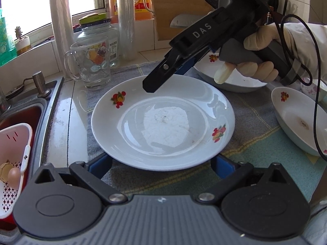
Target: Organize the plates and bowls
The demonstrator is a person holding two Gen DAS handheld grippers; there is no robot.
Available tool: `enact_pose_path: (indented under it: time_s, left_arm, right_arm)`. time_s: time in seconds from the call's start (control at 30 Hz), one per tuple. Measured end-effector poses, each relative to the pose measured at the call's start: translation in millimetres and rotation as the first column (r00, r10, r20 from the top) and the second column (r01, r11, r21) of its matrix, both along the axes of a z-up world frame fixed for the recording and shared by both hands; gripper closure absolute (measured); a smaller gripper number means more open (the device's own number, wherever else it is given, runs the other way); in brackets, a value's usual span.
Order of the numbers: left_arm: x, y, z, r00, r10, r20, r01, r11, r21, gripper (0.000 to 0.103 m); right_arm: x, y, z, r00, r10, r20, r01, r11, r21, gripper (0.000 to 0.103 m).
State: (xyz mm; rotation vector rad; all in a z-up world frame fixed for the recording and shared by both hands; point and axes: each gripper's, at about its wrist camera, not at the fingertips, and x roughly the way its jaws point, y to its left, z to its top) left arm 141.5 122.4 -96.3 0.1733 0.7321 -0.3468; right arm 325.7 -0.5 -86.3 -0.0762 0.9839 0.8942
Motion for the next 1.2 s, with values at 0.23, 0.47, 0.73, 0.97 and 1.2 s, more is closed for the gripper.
enact_pose_path:
  time_s: [0.23,0.47,0.73,0.97,1.2]
  left_arm:
    - [-18,-4,10,0.999,0.022,0.035,-0.022,1.0,0.001,0.001]
    - [-36,-20,16,0.998,0.017,0.054,-0.018,1.0,0.017,0.001]
    - [-58,-39,25,0.999,0.034,0.012,-0.034,0.999,-0.021,0.001]
    - [-77,-67,34,0.998,0.041,0.038,-0.04,0.999,-0.012,0.001]
    - [-88,-96,35,1.0,0.029,0.0,-0.029,0.999,-0.031,0.001]
  right_arm:
    - [-19,-8,18,0.997,-0.026,0.073,0.025,1.0,0.003,0.0]
    - [-52,-14,34,0.983,-0.033,0.183,0.043,0.998,-0.052,0.0]
    - [-98,-40,42,0.962,-0.067,0.263,0.092,0.992,-0.085,0.0]
    - [-144,-72,46,0.937,-0.108,0.332,0.149,0.984,-0.102,0.0]
    - [-186,-109,47,0.913,-0.157,0.377,0.202,0.976,-0.083,0.0]
